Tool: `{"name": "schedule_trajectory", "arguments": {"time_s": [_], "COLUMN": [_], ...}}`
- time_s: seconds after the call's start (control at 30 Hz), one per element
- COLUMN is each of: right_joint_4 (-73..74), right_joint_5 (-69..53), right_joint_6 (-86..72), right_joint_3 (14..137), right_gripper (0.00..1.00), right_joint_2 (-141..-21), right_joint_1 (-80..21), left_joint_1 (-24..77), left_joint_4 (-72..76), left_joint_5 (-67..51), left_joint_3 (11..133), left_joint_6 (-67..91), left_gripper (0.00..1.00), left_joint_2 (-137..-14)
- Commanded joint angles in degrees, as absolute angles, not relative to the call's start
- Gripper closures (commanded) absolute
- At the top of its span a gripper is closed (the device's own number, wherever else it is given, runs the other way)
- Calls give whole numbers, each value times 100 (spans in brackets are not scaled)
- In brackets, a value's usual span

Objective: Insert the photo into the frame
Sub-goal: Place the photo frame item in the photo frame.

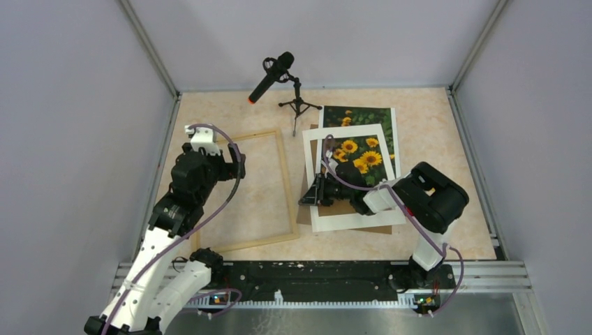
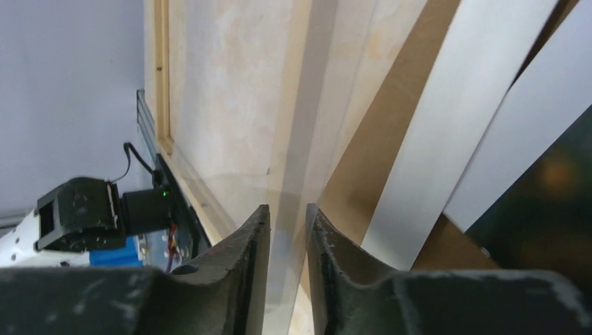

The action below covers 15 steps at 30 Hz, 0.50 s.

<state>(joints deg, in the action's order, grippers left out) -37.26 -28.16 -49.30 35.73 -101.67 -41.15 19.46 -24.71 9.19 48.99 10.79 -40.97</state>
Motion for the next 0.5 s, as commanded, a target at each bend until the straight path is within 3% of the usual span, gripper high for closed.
{"name": "schedule_trajectory", "arguments": {"time_s": [0.0, 0.13, 0.47], "right_joint_4": [-4359, -4372, -5459], "right_joint_5": [-2605, -2653, -2962], "right_joint_6": [-4966, -4797, -4483], "right_joint_3": [3922, 4047, 3985], "right_gripper": [81, 99, 100], "right_joint_2": [-10553, -10670, -10762], "right_joint_1": [-4135, -4167, -4401], "left_joint_1": [1956, 1960, 1960], "left_joint_4": [-2122, -2206, -2104], "left_joint_5": [1168, 1238, 1277], "left_joint_3": [4747, 4723, 4662], "left_joint_6": [1120, 1165, 1163], "left_gripper": [1, 1, 1], "left_joint_2": [-3999, -3864, -3849]}}
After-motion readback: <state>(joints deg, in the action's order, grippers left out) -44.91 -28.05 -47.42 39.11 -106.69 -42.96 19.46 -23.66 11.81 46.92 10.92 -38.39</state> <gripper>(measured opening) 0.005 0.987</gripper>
